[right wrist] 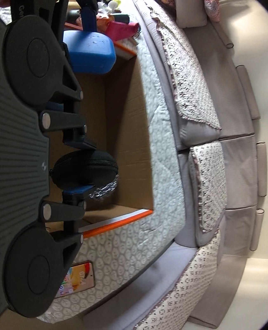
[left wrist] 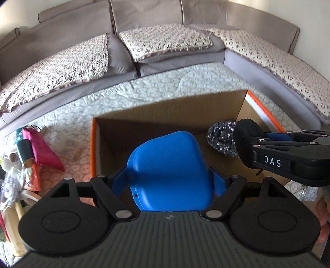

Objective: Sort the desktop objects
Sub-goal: 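Carry the blue case and black zippered case over the cardboard box, then release both cases into the cardboard box by opening both tools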

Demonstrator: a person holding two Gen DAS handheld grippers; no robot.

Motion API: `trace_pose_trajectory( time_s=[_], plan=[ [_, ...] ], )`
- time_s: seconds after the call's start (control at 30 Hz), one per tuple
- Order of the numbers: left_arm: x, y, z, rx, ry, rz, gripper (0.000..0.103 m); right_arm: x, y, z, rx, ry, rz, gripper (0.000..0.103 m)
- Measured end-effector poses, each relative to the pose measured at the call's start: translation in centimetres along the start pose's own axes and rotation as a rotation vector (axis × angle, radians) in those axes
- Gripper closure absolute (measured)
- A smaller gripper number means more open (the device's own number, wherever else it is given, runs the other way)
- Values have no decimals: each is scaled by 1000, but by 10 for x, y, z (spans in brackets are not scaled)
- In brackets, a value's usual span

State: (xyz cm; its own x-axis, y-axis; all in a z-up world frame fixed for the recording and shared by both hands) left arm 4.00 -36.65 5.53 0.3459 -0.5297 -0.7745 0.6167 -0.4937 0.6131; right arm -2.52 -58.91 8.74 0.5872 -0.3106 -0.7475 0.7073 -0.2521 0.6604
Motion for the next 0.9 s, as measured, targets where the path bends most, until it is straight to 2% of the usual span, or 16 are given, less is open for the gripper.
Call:
trace_pose_trajectory(
  time_s=[0.3,0.4,0.43,0.47,0.5,0.57,0.73,0.9],
  plan=[
    [1,-10,10,5,15,-22,19,11,-10,7,20,-10,-46,68],
    [-2,-11,9,1,15,-17,15,8,-10,8,36,-4,-34,67],
    [-4,-12,9,1,10,-12,11,8,-9,7,43,1,-35,65],
    [-5,-11,8,5,5,-7,3,6,-9,7,50,0,-35,55],
    [-6,-11,9,7,5,2,0,5,-9,7,55,-1,-30,46],
    [-11,-12,11,14,7,29,0,3,-7,6,57,1,-23,44],
    [-17,-10,15,2,-20,37,0,1,-3,7,70,-7,-22,41],
    [-32,-10,9,-1,-47,54,0,-9,1,6,86,-24,-3,33]
  ],
)
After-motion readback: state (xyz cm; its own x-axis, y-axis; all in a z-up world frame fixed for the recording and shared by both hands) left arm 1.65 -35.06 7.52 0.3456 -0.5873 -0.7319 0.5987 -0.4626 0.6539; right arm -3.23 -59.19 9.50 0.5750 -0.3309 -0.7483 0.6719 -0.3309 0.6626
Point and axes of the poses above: each gripper's, at about its wrist camera, not at the fingertips, and x roughly the way its jaws point, z to its right, y to its top, the point moved 1 cm from there along x, roughly the way its jaws point, and after that the axes turned 12 degrees about -y, right-handed, at the moved point
